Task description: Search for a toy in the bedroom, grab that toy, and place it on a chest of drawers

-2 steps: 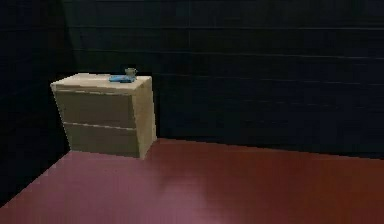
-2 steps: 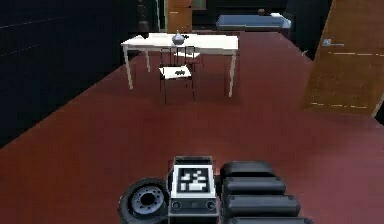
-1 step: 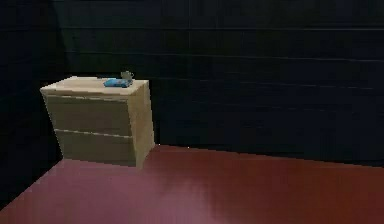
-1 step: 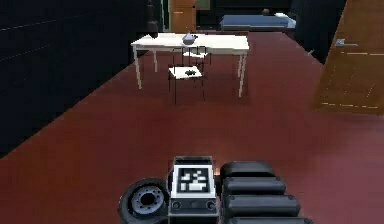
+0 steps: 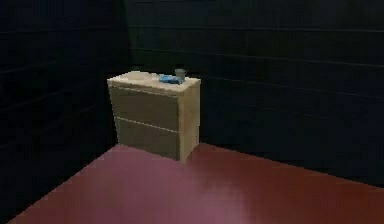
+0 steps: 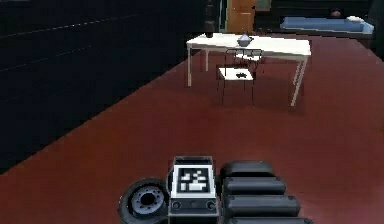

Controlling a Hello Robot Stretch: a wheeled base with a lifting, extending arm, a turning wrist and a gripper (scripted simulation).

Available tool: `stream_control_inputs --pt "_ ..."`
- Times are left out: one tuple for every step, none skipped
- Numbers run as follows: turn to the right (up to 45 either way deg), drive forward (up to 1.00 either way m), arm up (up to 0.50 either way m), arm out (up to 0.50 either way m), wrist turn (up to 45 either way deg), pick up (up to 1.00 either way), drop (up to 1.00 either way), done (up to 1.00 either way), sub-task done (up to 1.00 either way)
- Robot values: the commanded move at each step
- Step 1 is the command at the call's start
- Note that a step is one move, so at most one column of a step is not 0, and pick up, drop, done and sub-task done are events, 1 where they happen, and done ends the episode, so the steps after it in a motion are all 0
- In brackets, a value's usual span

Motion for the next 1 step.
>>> stream_control_inputs --pt "0.0 0.90 0.00 0.00 0.0 0.00 0.00 0.00 0.00"
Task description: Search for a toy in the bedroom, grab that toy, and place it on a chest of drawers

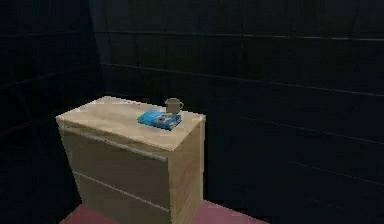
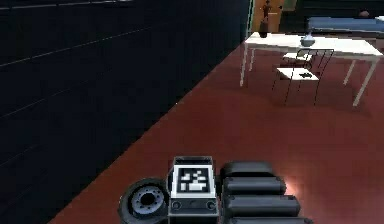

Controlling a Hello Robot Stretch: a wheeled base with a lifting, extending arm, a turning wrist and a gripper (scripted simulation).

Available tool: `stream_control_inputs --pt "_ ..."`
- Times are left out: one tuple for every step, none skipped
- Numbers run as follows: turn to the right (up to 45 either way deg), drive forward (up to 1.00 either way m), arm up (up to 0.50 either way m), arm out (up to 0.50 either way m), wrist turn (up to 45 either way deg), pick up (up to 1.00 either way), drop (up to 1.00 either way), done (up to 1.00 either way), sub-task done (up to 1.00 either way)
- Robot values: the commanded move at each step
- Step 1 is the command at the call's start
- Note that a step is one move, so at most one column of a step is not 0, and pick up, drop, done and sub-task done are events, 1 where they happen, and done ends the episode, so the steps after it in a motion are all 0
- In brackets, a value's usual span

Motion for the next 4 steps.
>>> stream_control_inputs --pt "-45.0 0.00 0.00 0.00 0.0 0.00 0.00 0.00 0.00" --pt "-15.0 0.00 0.00 0.00 0.0 0.00 0.00 0.00 0.00" --pt "0.0 0.65 0.00 0.00 0.0 0.00 0.00 0.00 0.00" --pt "-24.0 0.00 0.00 0.00 0.0 0.00 0.00 0.00 0.00"
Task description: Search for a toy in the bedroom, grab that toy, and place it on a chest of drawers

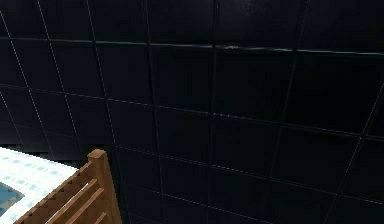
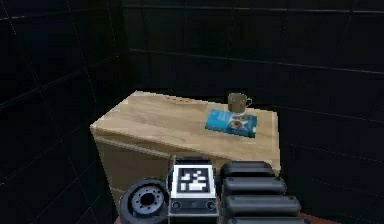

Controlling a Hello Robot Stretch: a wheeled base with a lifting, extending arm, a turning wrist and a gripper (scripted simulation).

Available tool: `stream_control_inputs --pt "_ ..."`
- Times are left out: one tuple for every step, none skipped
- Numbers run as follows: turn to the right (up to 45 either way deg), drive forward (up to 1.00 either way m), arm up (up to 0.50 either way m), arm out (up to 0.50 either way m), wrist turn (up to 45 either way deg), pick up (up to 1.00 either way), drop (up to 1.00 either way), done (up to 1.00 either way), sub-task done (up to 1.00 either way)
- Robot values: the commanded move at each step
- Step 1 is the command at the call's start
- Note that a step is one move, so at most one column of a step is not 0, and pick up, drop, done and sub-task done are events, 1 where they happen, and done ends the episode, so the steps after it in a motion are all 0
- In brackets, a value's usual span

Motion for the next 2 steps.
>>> stream_control_inputs --pt "0.0 0.00 0.00 0.48 0.0 0.00 0.00 0.00 0.00" --pt "0.0 0.00 0.00 0.00 45.0 0.00 0.00 0.00 0.00"
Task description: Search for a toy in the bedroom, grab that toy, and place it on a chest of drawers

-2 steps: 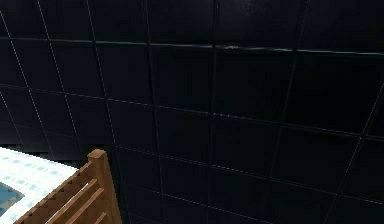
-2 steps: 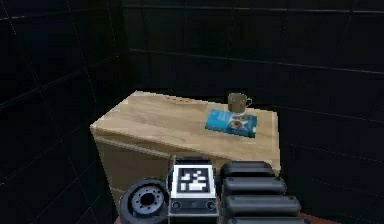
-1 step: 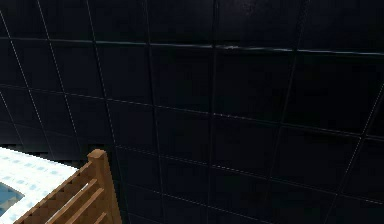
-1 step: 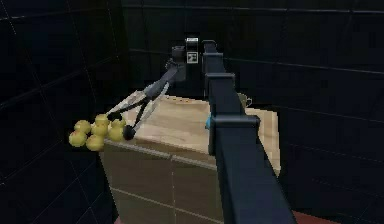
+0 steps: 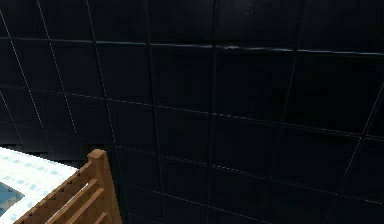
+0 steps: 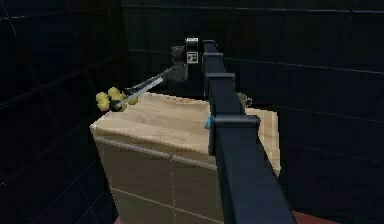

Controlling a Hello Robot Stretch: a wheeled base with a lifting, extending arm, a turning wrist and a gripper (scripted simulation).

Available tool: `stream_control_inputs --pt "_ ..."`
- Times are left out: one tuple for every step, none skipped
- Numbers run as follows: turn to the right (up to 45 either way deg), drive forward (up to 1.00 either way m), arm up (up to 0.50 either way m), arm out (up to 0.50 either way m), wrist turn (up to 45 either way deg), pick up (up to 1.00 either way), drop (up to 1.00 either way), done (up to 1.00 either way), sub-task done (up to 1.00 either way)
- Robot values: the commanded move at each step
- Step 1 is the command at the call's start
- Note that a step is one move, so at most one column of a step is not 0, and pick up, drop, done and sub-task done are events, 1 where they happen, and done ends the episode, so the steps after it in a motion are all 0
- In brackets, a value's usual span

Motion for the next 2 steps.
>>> stream_control_inputs --pt "0.0 0.00 0.00 0.00 45.0 0.00 0.00 0.00 0.00" --pt "0.0 0.00 0.00 0.00 39.0 0.00 0.00 0.00 0.00"
